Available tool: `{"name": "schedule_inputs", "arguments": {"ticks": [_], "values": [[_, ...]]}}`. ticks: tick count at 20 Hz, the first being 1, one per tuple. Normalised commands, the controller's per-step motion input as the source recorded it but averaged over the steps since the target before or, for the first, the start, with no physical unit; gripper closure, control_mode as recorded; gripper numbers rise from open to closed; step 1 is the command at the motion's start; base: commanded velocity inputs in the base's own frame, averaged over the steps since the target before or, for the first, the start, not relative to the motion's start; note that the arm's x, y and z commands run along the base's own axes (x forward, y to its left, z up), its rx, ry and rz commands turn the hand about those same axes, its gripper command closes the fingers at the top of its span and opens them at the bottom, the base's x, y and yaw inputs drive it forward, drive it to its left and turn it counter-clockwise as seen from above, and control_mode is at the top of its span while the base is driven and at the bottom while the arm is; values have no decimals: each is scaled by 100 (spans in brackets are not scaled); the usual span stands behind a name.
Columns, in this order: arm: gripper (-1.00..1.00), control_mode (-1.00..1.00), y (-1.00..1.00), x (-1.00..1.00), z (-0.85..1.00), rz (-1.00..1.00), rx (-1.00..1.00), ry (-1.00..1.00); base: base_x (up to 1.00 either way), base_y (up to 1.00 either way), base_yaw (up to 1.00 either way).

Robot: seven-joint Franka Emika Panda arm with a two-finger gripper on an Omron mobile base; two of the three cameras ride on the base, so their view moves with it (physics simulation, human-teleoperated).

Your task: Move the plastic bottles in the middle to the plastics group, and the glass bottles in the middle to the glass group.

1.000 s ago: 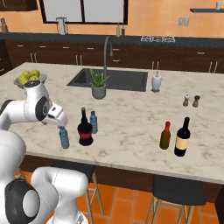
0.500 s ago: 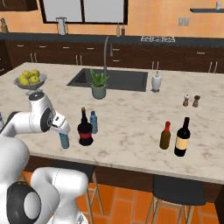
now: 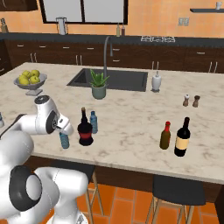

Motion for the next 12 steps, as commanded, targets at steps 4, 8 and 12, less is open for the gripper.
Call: {"name": "schedule_inputs", "arguments": {"ticks": [4,8,12], "values": [[-100,-100,0,31,-14,0,-2,13,0,0,0],[-100,-100,0,6,0,0,0,2,0,0,0],[-100,-100,0,-1,-9,0,0,0,0,0,0]]}}
